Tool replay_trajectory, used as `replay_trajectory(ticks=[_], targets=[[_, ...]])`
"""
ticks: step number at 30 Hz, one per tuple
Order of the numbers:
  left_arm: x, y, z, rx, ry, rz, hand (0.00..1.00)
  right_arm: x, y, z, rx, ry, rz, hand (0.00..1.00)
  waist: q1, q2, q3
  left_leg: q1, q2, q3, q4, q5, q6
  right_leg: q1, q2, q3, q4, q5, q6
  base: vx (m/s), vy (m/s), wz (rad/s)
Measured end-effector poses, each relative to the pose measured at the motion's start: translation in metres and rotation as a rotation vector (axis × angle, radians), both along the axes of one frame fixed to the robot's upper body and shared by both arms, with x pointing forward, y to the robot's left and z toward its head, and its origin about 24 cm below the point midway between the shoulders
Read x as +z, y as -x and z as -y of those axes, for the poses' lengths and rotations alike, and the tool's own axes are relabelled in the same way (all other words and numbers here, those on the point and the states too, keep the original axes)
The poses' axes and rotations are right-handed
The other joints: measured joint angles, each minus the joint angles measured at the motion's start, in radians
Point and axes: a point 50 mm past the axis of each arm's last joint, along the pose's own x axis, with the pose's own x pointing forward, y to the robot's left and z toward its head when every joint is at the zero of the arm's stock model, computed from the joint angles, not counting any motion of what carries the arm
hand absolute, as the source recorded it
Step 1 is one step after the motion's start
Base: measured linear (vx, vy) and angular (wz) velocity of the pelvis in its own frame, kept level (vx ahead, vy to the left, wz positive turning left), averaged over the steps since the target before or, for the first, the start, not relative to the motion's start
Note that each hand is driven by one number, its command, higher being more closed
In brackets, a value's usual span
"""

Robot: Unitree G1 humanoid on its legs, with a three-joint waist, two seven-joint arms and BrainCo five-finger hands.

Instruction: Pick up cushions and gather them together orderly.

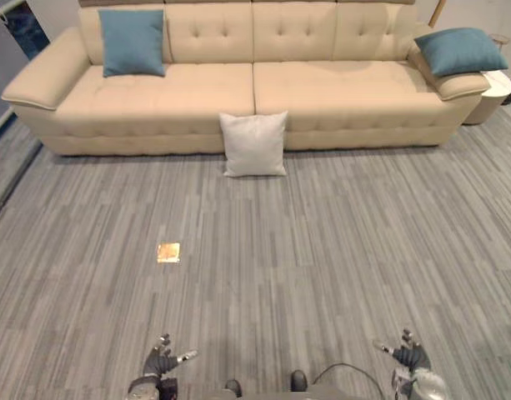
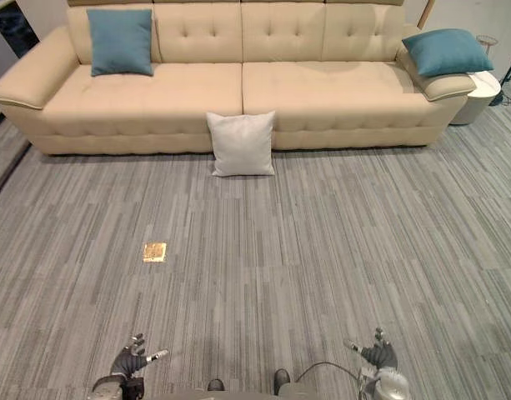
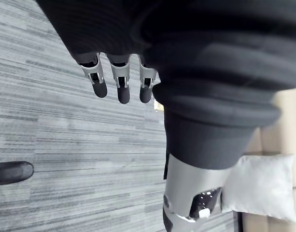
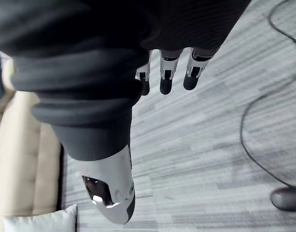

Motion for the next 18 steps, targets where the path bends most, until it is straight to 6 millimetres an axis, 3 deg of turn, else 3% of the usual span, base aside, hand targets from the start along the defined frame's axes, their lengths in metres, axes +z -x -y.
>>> replay_trajectory(ticks=[6, 12, 18], targets=[[0.004, -0.005, 0.0, -0.012, 0.007, 0.03, 0.0, 0.003, -0.004, 0.0, 0.107, 0.043, -0.027, 0.0, -0.001, 0.013, 0.008, -0.004, 0.001, 0.003, 0.005, -0.009, -0.007, 0.001, -0.001, -0.014, -0.007, -0.004, 0.005, 0.0, 0.0, 0.0], [0.005, -0.002, -0.001, -0.012, 0.005, 0.034, 0.0, 0.009, -0.007, 0.003, 0.153, 0.077, -0.019, 0.0, -0.014, 0.024, 0.014, -0.029, 0.006, 0.006, 0.024, -0.043, 0.018, -0.024, 0.003, -0.02, -0.006, -0.007, 0.008, -0.07, -0.005, 0.01], [0.014, -0.009, 0.002, -0.006, 0.015, 0.097, 0.0, 0.011, -0.018, -0.002, 0.177, 0.077, 0.002, 0.0, -0.004, 0.032, 0.023, -0.159, 0.016, 0.037, 0.158, -0.119, 0.028, -0.127, 0.001, 0.006, 0.055, -0.034, 0.026, -0.02, 0.02, -0.14]])
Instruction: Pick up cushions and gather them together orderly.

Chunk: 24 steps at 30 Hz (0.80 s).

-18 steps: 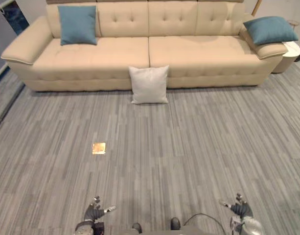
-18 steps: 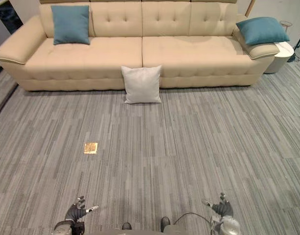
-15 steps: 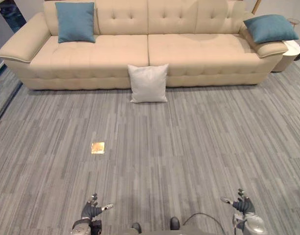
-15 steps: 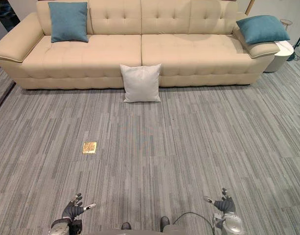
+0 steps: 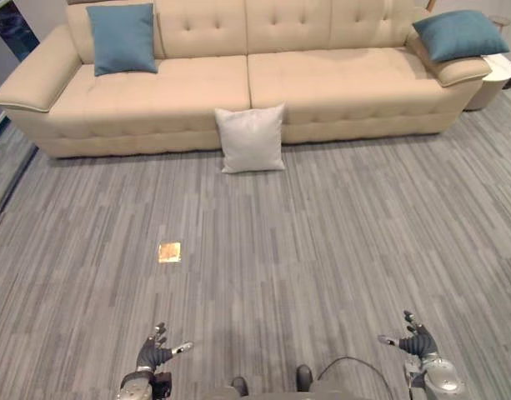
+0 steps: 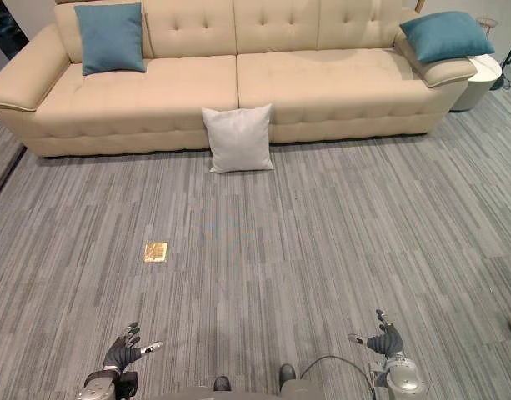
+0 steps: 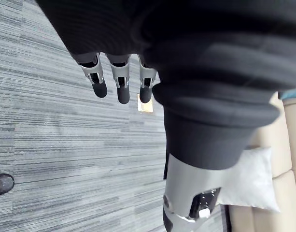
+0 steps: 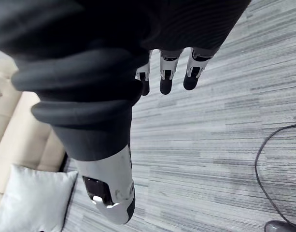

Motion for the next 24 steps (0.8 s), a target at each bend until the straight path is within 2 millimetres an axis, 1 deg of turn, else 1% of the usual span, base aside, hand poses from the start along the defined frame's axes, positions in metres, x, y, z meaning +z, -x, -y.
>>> replay_trajectory(ticks=[1, 2, 3, 4, 5, 6, 7, 8, 9, 10, 11, 12, 13, 14, 15, 16, 17, 18, 19, 20, 21, 22, 23, 24], targets=[[0.001, -0.001, 0.001, -0.001, 0.002, 0.006, 0.0, 0.001, -0.001, 0.0, -0.001, 0.0, 0.004, 0.0, 0.006, 0.002, 0.002, -0.01, 0.002, 0.007, 0.018, -0.01, 0.002, -0.015, 0.0, 0.006, 0.022, -0.012, 0.004, 0.06, 0.053, -0.25], [0.004, -0.005, 0.002, -0.005, 0.003, 0.028, 0.0, 0.002, -0.005, 0.0, -0.001, -0.001, 0.012, 0.0, 0.008, 0.005, 0.006, -0.027, 0.003, 0.011, 0.059, -0.038, 0.01, -0.046, -0.003, 0.011, 0.086, -0.043, 0.008, 0.1, 0.069, -0.14], [0.007, -0.009, 0.002, -0.008, 0.001, 0.05, 0.0, 0.002, -0.007, -0.001, -0.001, -0.002, 0.018, 0.0, 0.007, 0.006, 0.015, -0.032, -0.002, 0.011, 0.094, -0.067, 0.018, -0.074, -0.014, 0.013, 0.169, -0.087, 0.03, 0.11, 0.077, -0.08], [0.009, -0.011, 0.002, -0.008, 0.003, 0.062, 0.0, 0.003, -0.009, -0.001, -0.002, -0.002, 0.024, 0.0, 0.006, 0.004, 0.022, -0.031, -0.005, 0.01, 0.106, -0.082, 0.022, -0.09, -0.019, 0.011, 0.217, -0.106, 0.045, 0.09, 0.084, -0.15], [0.012, -0.015, 0.002, -0.001, 0.008, 0.083, 0.0, 0.005, -0.014, -0.002, -0.005, -0.007, 0.04, 0.0, 0.008, 0.008, 0.036, -0.031, -0.009, 0.015, 0.128, -0.107, 0.03, -0.14, -0.031, -0.003, 0.342, -0.128, 0.062, 0.05, 0.078, -0.14], [0.013, -0.016, 0.002, -0.002, 0.006, 0.089, 0.0, 0.006, -0.017, -0.003, -0.006, -0.009, 0.047, 0.0, 0.006, 0.009, 0.041, -0.025, -0.011, 0.013, 0.133, -0.117, 0.035, -0.173, -0.04, -0.018, 0.425, -0.13, 0.063, 0.11, 0.102, -0.01], [0.015, -0.021, 0.001, -0.004, 0.0, 0.101, 0.0, 0.007, -0.021, -0.005, -0.021, -0.016, 0.066, 0.0, 0.0, 0.002, 0.061, 0.012, -0.027, -0.003, 0.129, -0.135, 0.05, -0.246, -0.07, -0.052, 0.598, -0.134, 0.066, 0.18, 0.093, 0.3], [0.018, -0.025, -0.001, -0.001, -0.014, 0.11, 0.0, 0.003, -0.018, -0.009, -0.033, -0.036, 0.056, 0.0, -0.008, -0.01, 0.079, 0.047, -0.041, -0.013, 0.129, -0.149, 0.059, -0.275, -0.093, -0.081, 0.683, -0.163, 0.059, 0.23, 0.078, 0.33], [0.018, -0.027, -0.002, 0.003, -0.019, 0.114, 0.0, 0.001, -0.016, -0.01, -0.038, -0.046, 0.052, 0.0, -0.009, -0.007, 0.088, 0.064, -0.043, -0.016, 0.126, -0.157, 0.062, -0.286, -0.103, -0.094, 0.684, -0.181, 0.052, 0.34, 0.054, 0.35], [0.02, -0.03, -0.002, 0.017, -0.015, 0.125, 0.0, 0.001, -0.017, -0.011, -0.042, -0.052, 0.051, 0.0, -0.011, -0.013, 0.096, 0.091, -0.04, -0.029, 0.122, -0.173, 0.065, -0.312, -0.104, -0.128, 0.657, -0.191, 0.042, 0.32, 0.027, 0.32], [0.021, -0.033, -0.002, 0.027, -0.017, 0.135, 0.0, 0.003, -0.021, -0.011, -0.045, -0.052, 0.06, 0.0, -0.02, -0.001, 0.11, 0.12, -0.032, -0.045, 0.099, -0.178, 0.063, -0.344, -0.096, -0.156, 0.596, -0.185, 0.034, 0.34, 0.012, 0.36], [0.022, -0.037, -0.001, 0.026, -0.016, 0.143, 0.0, 0.004, -0.022, -0.01, -0.048, -0.049, 0.066, 0.0, -0.023, 0.002, 0.116, 0.138, -0.023, -0.051, 0.08, -0.177, 0.063, -0.36, -0.086, -0.169, 0.553, -0.181, 0.033, 0.44, -0.049, 0.42], [0.024, -0.044, 0.002, 0.012, -0.013, 0.16, 0.0, 0.006, -0.024, -0.008, -0.055, -0.041, 0.074, 0.0, -0.029, 0.01, 0.127, 0.174, -0.006, -0.067, 0.039, -0.175, 0.059, -0.391, -0.063, -0.187, 0.446, -0.14, 0.016, 0.48, -0.071, 0.48], [0.026, -0.049, 0.004, 0.002, -0.011, 0.171, 0.0, 0.006, -0.024, -0.007, -0.058, -0.037, 0.075, 0.0, -0.036, 0.022, 0.133, 0.202, 0.007, -0.086, 0.005, -0.171, 0.051, -0.406, -0.046, -0.192, 0.35, -0.088, 0.01, 0.63, -0.127, 0.74], [0.026, -0.05, 0.004, 0.002, -0.011, 0.174, 0.0, 0.006, -0.022, -0.006, -0.061, -0.036, 0.071, 0.0, -0.054, 0.016, 0.135, 0.234, 0.011, -0.108, -0.015, -0.169, 0.016, -0.414, -0.04, -0.183, 0.263, 0.009, -0.014, 0.47, -0.121, 0.74], [0.026, -0.051, 0.005, 0.002, -0.008, 0.173, 0.0, 0.005, -0.021, -0.006, -0.064, -0.035, 0.067, 0.0, -0.061, 0.016, 0.134, 0.248, 0.017, -0.119, -0.012, -0.174, -0.002, -0.413, -0.038, -0.176, 0.27, 0.084, -0.031, 0.62, -0.185, 0.58], [0.023, -0.052, 0.01, 0.009, 0.008, 0.166, 0.0, 0.006, -0.023, -0.005, -0.068, -0.036, 0.07, 0.0, -0.063, 0.04, 0.135, 0.254, 0.048, -0.127, 0.018, -0.166, -0.048, -0.425, -0.032, -0.192, 0.348, 0.077, -0.08, 0.63, -0.212, 0.28], [0.023, -0.053, 0.011, 0.006, 0.011, 0.165, 0.0, 0.009, -0.029, -0.009, -0.063, -0.044, 0.092, 0.0, -0.06, 0.036, 0.136, 0.233, 0.047, -0.125, 0.085, -0.131, -0.106, -0.423, -0.037, -0.194, 0.397, 0.023, -0.091, 0.64, -0.218, 0.11], [0.021, -0.053, 0.014, 0.006, 0.021, 0.164, 0.0, 0.01, -0.032, -0.011, -0.057, -0.047, 0.104, 0.0, -0.056, 0.035, 0.137, 0.199, 0.05, -0.12, 0.199, -0.079, -0.138, -0.396, -0.035, -0.196, 0.412, -0.018, -0.095, 0.76, -0.28, 0.07], [0.02, -0.052, 0.016, 0.009, 0.031, 0.16, 0.0, 0.012, -0.033, -0.011, -0.052, -0.047, 0.111, 0.0, -0.053, 0.036, 0.139, 0.147, 0.062, -0.107, 0.344, -0.012, -0.139, -0.35, -0.032, -0.197, 0.402, -0.048, -0.098, 0.76, -0.272, 0.09], [0.018, -0.049, 0.019, 0.009, 0.044, 0.152, 0.0, 0.012, -0.035, -0.014, -0.043, -0.051, 0.118, 0.0, -0.045, 0.029, 0.148, 0.016, 0.123, -0.086, 0.681, 0.12, -0.14, -0.223, -0.011, -0.208, 0.34, -0.08, -0.109, 0.63, -0.227, 0.05], [0.018, -0.049, 0.019, 0.008, 0.044, 0.152, 0.0, 0.012, -0.036, -0.017, -0.044, -0.058, 0.125, 0.0, -0.038, 0.031, 0.149, -0.027, 0.148, -0.068, 0.793, 0.097, -0.106, -0.177, 0.002, -0.206, 0.315, -0.085, -0.117, 0.6, -0.158, -0.12], [0.018, -0.051, 0.02, 0.007, 0.045, 0.157, 0.0, 0.014, -0.039, -0.022, -0.045, -0.071, 0.15, 0.0, -0.016, 0.02, 0.156, -0.1, 0.181, -0.029, 0.932, 0.056, -0.046, -0.092, 0.014, -0.196, 0.275, -0.093, -0.129, 0.56, -0.11, -0.26], [0.019, -0.052, 0.022, 0.005, 0.05, 0.164, 0.0, 0.017, -0.042, -0.026, -0.056, -0.085, 0.179, 0.0, -0.004, 0.006, 0.162, -0.172, 0.191, 0.004, 0.969, 0.032, -0.023, -0.015, 0.015, -0.19, 0.225, -0.098, -0.134, 0.66, -0.122, -0.25]])
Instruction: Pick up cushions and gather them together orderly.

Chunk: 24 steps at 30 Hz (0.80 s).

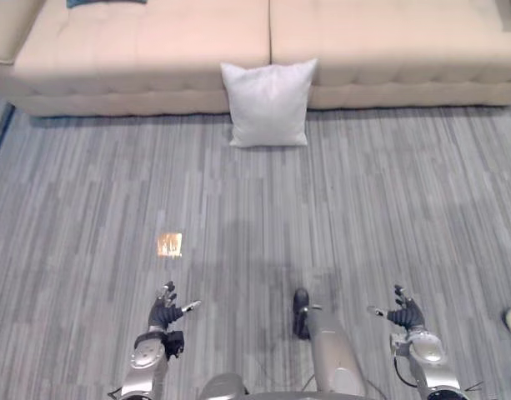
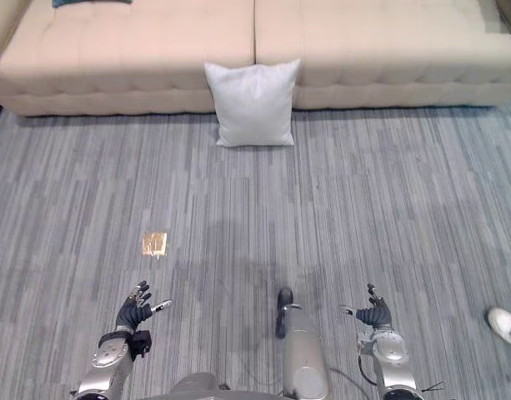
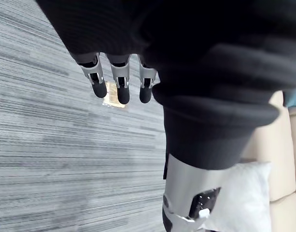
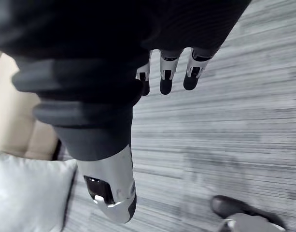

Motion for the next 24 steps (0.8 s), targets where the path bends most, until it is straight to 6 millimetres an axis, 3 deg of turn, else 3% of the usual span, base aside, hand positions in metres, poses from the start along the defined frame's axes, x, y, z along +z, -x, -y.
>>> replay_trajectory(ticks=[2, 3, 5, 6, 7, 8, 9, 11, 12, 13, 14, 15, 16, 18, 19, 21, 22, 23, 24], targets=[[0.0, -0.001, 0.002, -0.001, 0.007, 0.005, 0.0, 0.005, -0.003, -0.002, -0.008, -0.009, 0.038, 0.0, 0.017, -0.01, 0.0, -0.114, 0.003, 0.046, -0.061, -0.03, 0.021, 0.094, -0.002, 0.005, -0.086, -0.025, 0.017, 0.52, -0.032, -0.15], [0.0, -0.002, 0.004, -0.003, 0.012, 0.004, 0.0, 0.007, -0.004, -0.001, -0.014, -0.013, 0.048, 0.0, 0.026, -0.007, 0.001, -0.192, -0.004, 0.069, -0.199, -0.043, 0.026, 0.147, -0.003, 0.006, -0.125, -0.051, 0.041, 0.51, 0.02, -0.14], [0.001, -0.004, 0.005, -0.01, 0.011, 0.008, 0.0, 0.006, -0.004, -0.002, -0.021, -0.018, 0.045, 0.0, 0.042, -0.019, 0.005, -0.225, -0.052, 0.06, -0.385, -0.04, 0.022, 0.185, -0.024, 0.012, -0.141, -0.075, 0.059, 0.53, 0.111, -0.11], [0.0, -0.004, 0.006, -0.013, 0.013, 0.003, 0.0, 0.002, -0.001, -0.001, -0.038, -0.028, 0.028, 0.0, 0.053, -0.027, 0.006, -0.222, -0.119, 0.017, -0.685, 0.008, -0.034, 0.238, -0.047, 0.024, -0.166, -0.105, 0.084, 0.56, 0.162, -0.21], [-0.002, -0.001, 0.006, -0.011, 0.014, -0.007, 0.0, -0.001, 0.003, 0.0, -0.048, -0.03, 0.013, 0.0, 0.058, -0.019, -0.002, -0.213, -0.136, -0.01, -0.797, 0.03, -0.058, 0.255, -0.045, 0.036, -0.177, -0.12, 0.094, 0.69, 0.264, -0.51], [-0.008, 0.008, 0.002, -0.001, 0.006, -0.048, 0.0, -0.009, 0.008, -0.001, -0.064, -0.046, -0.024, 0.0, 0.073, -0.026, -0.017, -0.22, -0.153, -0.039, -0.795, 0.156, -0.014, 0.28, -0.054, 0.07, -0.18, -0.159, 0.111, 0.46, 0.199, -0.5], [-0.011, 0.011, 0.001, 0.005, 0.005, -0.066, 0.0, -0.013, 0.01, -0.003, -0.064, -0.059, -0.04, 0.0, 0.075, -0.04, -0.03, -0.231, -0.17, -0.047, -0.761, 0.148, 0.018, 0.278, -0.074, 0.087, -0.163, -0.168, 0.103, 0.75, 0.306, -0.34], [-0.014, 0.013, 0.002, 0.007, 0.013, -0.088, 0.0, -0.018, 0.016, -0.004, -0.068, -0.067, -0.065, 0.0, 0.064, -0.065, -0.061, -0.237, -0.211, -0.007, -0.66, 0.045, 0.083, 0.21, -0.139, 0.158, 0.035, -0.16, 0.119, 0.74, 0.287, -0.05], [-0.015, 0.014, 0.003, 0.006, 0.014, -0.092, 0.0, -0.019, 0.017, -0.005, -0.067, -0.068, -0.071, 0.0, 0.067, -0.071, -0.061, -0.212, -0.22, 0.01, -0.645, 0.016, 0.095, 0.182, -0.156, 0.181, 0.126, -0.147, 0.151, 0.68, 0.262, -0.27], [-0.016, 0.017, 0.003, 0.005, 0.014, -0.1, 0.0, -0.02, 0.016, -0.008, -0.06, -0.074, -0.076, 0.0, 0.063, -0.075, -0.06, -0.143, -0.235, 0.026, -0.646, -0.031, 0.112, 0.108, -0.18, 0.212, 0.352, -0.063, 0.262, 0.65, 0.214, -0.35], [-0.016, 0.018, 0.001, 0.003, 0.009, -0.103, 0.0, -0.022, 0.014, -0.014, -0.028, -0.07, -0.087, 0.0, 0.057, -0.072, -0.057, -0.055, -0.242, 0.033, -0.666, -0.069, 0.122, 0.027, -0.19, 0.224, 0.589, -0.009, 0.314, 0.63, 0.179, -0.29], [-0.016, 0.018, 0.001, 0.005, 0.006, -0.104, 0.0, -0.022, 0.013, -0.017, -0.01, -0.068, -0.091, 0.0, 0.052, -0.067, -0.054, -0.007, -0.241, 0.033, -0.68, -0.086, 0.122, -0.005, -0.191, 0.215, 0.68, -0.026, 0.284, 0.58, 0.118, -0.22], [-0.016, 0.019, -0.002, 0.007, -0.002, -0.107, 0.0, -0.024, 0.012, -0.024, 0.024, -0.067, -0.098, 0.0, 0.037, -0.062, -0.052, 0.099, -0.24, 0.033, -0.732, -0.092, 0.124, -0.06, -0.191, 0.169, 0.772, -0.068, 0.206, 0.43, 0.069, -0.2], [-0.013, 0.015, -0.002, -0.015, -0.016, -0.094, 0.0, -0.023, 0.01, -0.027, 0.042, -0.061, -0.092, 0.0, 0.032, -0.036, -0.052, 0.241, -0.219, 0.031, -0.851, -0.1, 0.112, -0.168, -0.17, 0.056, 0.713, -0.11, 0.142, 0.57, 0.043, -0.2], [-0.012, 0.012, -0.004, -0.019, -0.02, -0.089, 0.0, -0.023, 0.01, -0.027, 0.044, -0.061, -0.092, 0.0, 0.027, -0.034, -0.05, 0.269, -0.214, 0.029, -0.874, -0.1, 0.111, -0.198, -0.16, 0.036, 0.661, -0.12, 0.133, 0.62, -0.028, 0.06], [-0.01, 0.008, -0.005, -0.019, -0.027, -0.08, 0.0, -0.022, 0.009, -0.025, 0.05, -0.047, -0.094, 0.0, -0.013, -0.04, -0.047, 0.333, -0.199, 0.012, -0.921, -0.101, 0.109, -0.282, -0.115, -0.001, 0.328, -0.096, 0.139, 0.53, -0.121, 0.44], [-0.01, 0.009, -0.005, -0.02, -0.026, -0.082, 0.0, -0.023, 0.01, -0.024, 0.049, -0.043, -0.101, 0.0, -0.018, -0.042, -0.047, 0.347, -0.196, 0.003, -0.928, -0.103, 0.106, -0.287, -0.105, 0.0, 0.221, -0.059, 0.136, 0.54, -0.177, 0.57], [-0.01, 0.01, -0.004, -0.024, -0.025, -0.085, 0.0, -0.025, 0.018, -0.02, 0.037, -0.037, -0.121, 0.0, -0.023, -0.05, -0.049, 0.388, -0.194, -0.003, -0.942, -0.117, 0.066, -0.28, -0.083, 0.01, 0.016, 0.054, 0.13, 0.57, -0.212, 0.56], [-0.012, 0.012, -0.004, -0.023, -0.025, -0.093, 0.0, -0.029, 0.028, -0.016, 0.026, -0.027, -0.15, 0.0, -0.025, -0.059, -0.048, 0.432, -0.195, -0.031, -0.942, -0.152, 0.005, -0.26, -0.076, 0.032, -0.044, 0.278, 0.095, 0.58, -0.222, 0.45]])
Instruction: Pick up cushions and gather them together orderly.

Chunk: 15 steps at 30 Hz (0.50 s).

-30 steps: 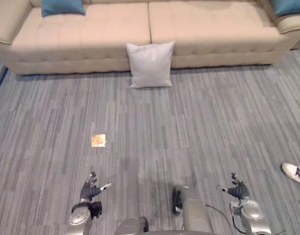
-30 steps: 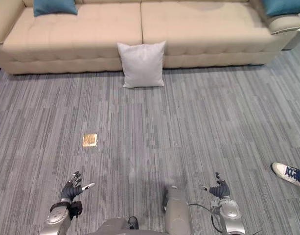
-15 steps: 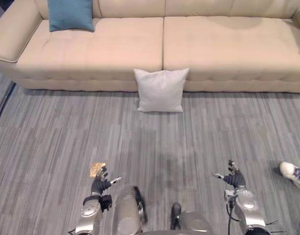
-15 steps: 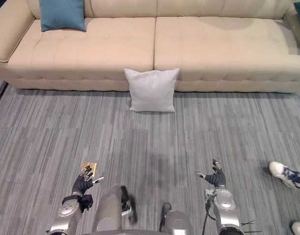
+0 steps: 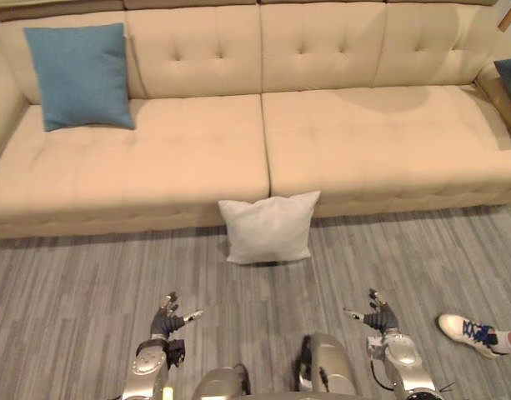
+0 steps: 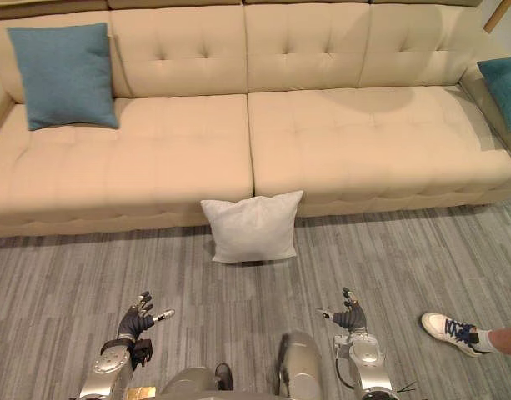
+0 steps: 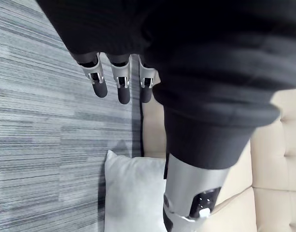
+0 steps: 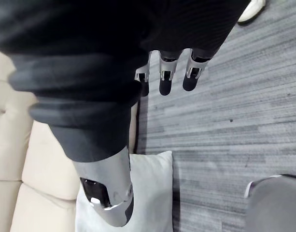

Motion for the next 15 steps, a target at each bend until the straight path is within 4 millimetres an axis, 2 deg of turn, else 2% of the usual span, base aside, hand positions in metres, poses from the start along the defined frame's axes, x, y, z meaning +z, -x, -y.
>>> replay_trajectory(ticks=[1, 2, 3, 4, 5, 6, 8, 9, 10, 12, 13, 14, 15], targets=[[-0.003, 0.0, 0.006, 0.002, 0.017, -0.007, 0.0, 0.0, 0.002, 0.006, -0.006, 0.014, -0.012, 0.0, -0.001, 0.032, 0.005, 0.015, 0.027, -0.017, 0.005, -0.013, -0.02, 0.001, 0.019, -0.014, 0.038, -0.03, -0.029, 0.57, -0.203, 0.25], [-0.004, 0.0, 0.006, 0.0, 0.02, -0.011, 0.0, 0.002, -0.002, 0.007, -0.016, 0.012, -0.002, 0.0, 0.004, 0.045, 0.0, 0.003, 0.056, -0.029, 0.042, 0.011, -0.062, -0.008, 0.029, -0.019, 0.092, -0.089, -0.05, 0.52, -0.2, 0.16], [-0.004, -0.001, 0.008, 0.001, 0.024, -0.01, 0.0, 0.003, -0.003, 0.008, -0.018, 0.014, 0.005, 0.0, 0.002, 0.045, 0.001, -0.031, 0.065, -0.051, 0.135, 0.043, -0.113, 0.001, 0.027, -0.033, 0.131, -0.14, -0.059, 0.59, -0.256, 0.19], [-0.004, -0.002, 0.01, 0.001, 0.03, -0.009, 0.0, 0.004, -0.003, 0.009, -0.021, 0.013, 0.007, 0.0, 0.004, 0.045, 0.002, -0.06, 0.073, -0.059, 0.213, 0.064, -0.136, 0.016, 0.028, -0.038, 0.136, -0.161, -0.063, 0.55, -0.28, 0.31], [-0.006, -0.001, 0.014, 0.006, 0.044, -0.011, 0.0, 0.004, -0.003, 0.009, -0.026, 0.013, 0.011, 0.0, 0.005, 0.042, 0.007, -0.141, 0.102, -0.072, 0.424, 0.122, -0.153, 0.075, 0.03, -0.05, 0.113, -0.187, -0.07, 0.44, -0.229, 0.26], [-0.006, 0.0, 0.017, 0.007, 0.055, -0.011, 0.0, 0.005, -0.004, 0.008, -0.027, 0.01, 0.019, 0.0, 0.012, 0.042, 0.01, -0.216, 0.142, -0.056, 0.599, 0.106, -0.136, 0.147, 0.045, -0.06, 0.07, -0.2, -0.076, 0.33, -0.156, 0.19], [-0.008, 0.001, 0.022, 0.011, 0.071, -0.014, 0.0, 0.011, -0.009, 0.005, -0.031, 0.002, 0.065, 0.0, 0.027, 0.033, 0.012, -0.297, 0.182, -0.001, 0.69, 0.079, -0.099, 0.228, 0.054, -0.066, 0.023, -0.215, -0.082, 0.36, -0.113, -0.02], [-0.008, 0.0, 0.024, 0.011, 0.078, -0.012, 0.0, 0.014, -0.011, 0.005, -0.04, -0.002, 0.086, 0.0, 0.033, 0.032, 0.012, -0.321, 0.188, 0.019, 0.677, 0.073, -0.088, 0.247, 0.054, -0.065, 0.01, -0.217, -0.082, 0.39, -0.078, -0.12], [-0.009, 0.0, 0.029, 0.011, 0.093, -0.008, 0.0, 0.018, -0.015, 0.006, -0.058, -0.007, 0.118, 0.0, 0.041, 0.032, 0.013, -0.367, 0.19, 0.047, 0.605, 0.063, -0.071, 0.273, 0.054, -0.059, -0.012, -0.217, -0.081, 0.3, -0.012, -0.17], [-0.01, 0.001, 0.032, 0.013, 0.102, -0.013, 0.0, 0.019, -0.017, 0.006, -0.071, -0.019, 0.129, 0.0, 0.048, 0.035, 0.012, -0.406, 0.182, 0.064, 0.442, 0.065, -0.07, 0.291, 0.054, -0.052, -0.028, -0.223, -0.071, 0.26, 0.037, -0.23], [-0.01, 0.001, 0.033, 0.014, 0.105, -0.016, 0.0, 0.017, -0.014, 0.007, -0.091, -0.027, 0.125, 0.0, 0.052, 0.041, 0.01, -0.402, 0.169, 0.059, 0.292, 0.092, -0.075, 0.295, 0.057, -0.042, -0.024, -0.234, -0.053, 0.18, 0.07, -0.27], [-0.011, 0.002, 0.034, 0.013, 0.108, -0.017, 0.0, 0.017, -0.012, 0.008, -0.103, -0.025, 0.122, 0.0, 0.055, 0.059, 0.009, -0.398, 0.165, 0.06, 0.198, 0.168, -0.066, 0.295, 0.069, -0.034, -0.017, -0.245, -0.037, 0.22, 0.133, -0.38], [-0.011, 0.001, 0.034, 0.014, 0.108, -0.021, 0.0, 0.015, -0.01, 0.008, -0.115, -0.029, 0.113, 0.0, 0.064, 0.068, 0.013, -0.389, 0.165, 0.056, 0.172, 0.185, -0.049, 0.294, 0.078, -0.022, 0.0, -0.26, -0.021, 0.21, 0.161, -0.22]])
